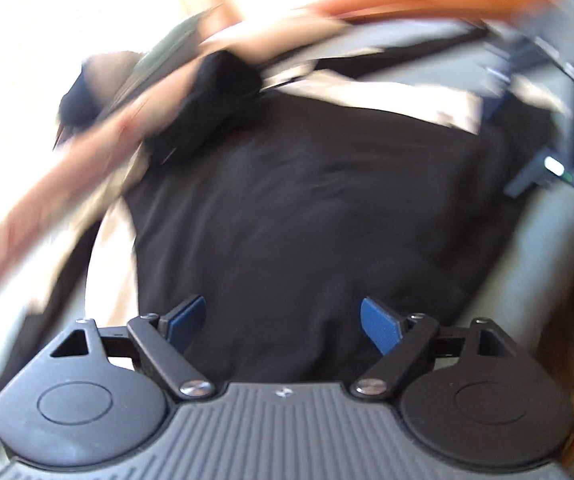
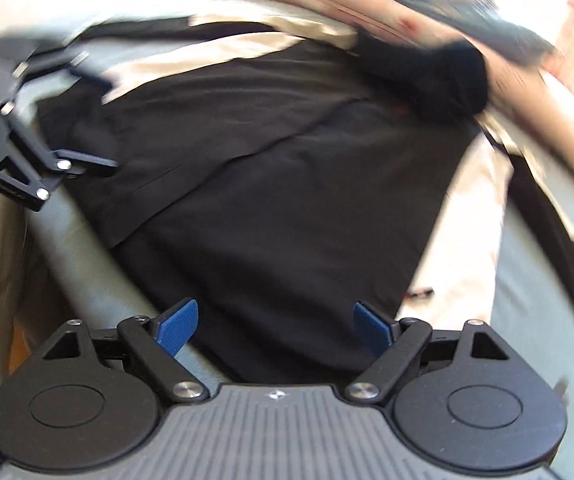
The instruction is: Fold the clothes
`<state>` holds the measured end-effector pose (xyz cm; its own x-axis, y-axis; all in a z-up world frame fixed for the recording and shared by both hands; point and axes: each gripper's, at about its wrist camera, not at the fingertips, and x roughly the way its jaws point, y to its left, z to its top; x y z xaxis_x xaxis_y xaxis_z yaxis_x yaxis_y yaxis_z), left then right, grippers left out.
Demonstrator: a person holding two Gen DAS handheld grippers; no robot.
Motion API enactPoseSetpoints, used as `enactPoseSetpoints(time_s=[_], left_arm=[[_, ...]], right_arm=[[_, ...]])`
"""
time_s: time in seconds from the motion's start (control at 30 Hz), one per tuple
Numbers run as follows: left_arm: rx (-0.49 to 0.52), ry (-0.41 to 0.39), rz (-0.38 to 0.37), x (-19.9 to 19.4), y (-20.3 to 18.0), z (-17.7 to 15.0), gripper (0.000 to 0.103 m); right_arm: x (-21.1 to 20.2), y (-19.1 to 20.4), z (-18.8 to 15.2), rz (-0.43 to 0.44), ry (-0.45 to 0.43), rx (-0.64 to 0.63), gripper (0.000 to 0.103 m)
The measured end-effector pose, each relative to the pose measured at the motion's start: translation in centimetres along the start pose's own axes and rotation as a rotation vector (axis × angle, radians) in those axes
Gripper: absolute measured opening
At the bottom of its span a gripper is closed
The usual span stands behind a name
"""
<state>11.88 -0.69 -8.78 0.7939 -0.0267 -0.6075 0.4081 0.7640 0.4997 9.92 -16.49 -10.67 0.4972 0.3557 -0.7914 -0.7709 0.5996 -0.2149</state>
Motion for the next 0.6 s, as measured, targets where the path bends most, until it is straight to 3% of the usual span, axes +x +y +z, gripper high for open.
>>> enactPoseSetpoints(time_s=[0.1, 0.2, 0.37, 0.6], left_arm=[[0.174, -0.003, 0.014, -0.2, -3.0, 0.0, 0.085], [0.277, -0.004, 0.017, -0.3, -4.9, -0.3, 0.085], [0.407, -0.03, 0.04, -0.3, -6.6, -0.6, 0.088], [0.603, -0.016, -0.009, -1.3, -7.5, -0.2, 0.088]], right_arm=[[0.5, 2.5, -0.1, -0.03, 0.01, -0.125, 0.088], [1.1, 4.4, -0.2, -0.066, 0.019, -0.221, 0.089], [1.5, 5.6, 0.4, -0.093, 0.004, -0.273, 0.09], [2.0, 6.3, 0.7, -0.15, 0.002, -0.327, 0.092]])
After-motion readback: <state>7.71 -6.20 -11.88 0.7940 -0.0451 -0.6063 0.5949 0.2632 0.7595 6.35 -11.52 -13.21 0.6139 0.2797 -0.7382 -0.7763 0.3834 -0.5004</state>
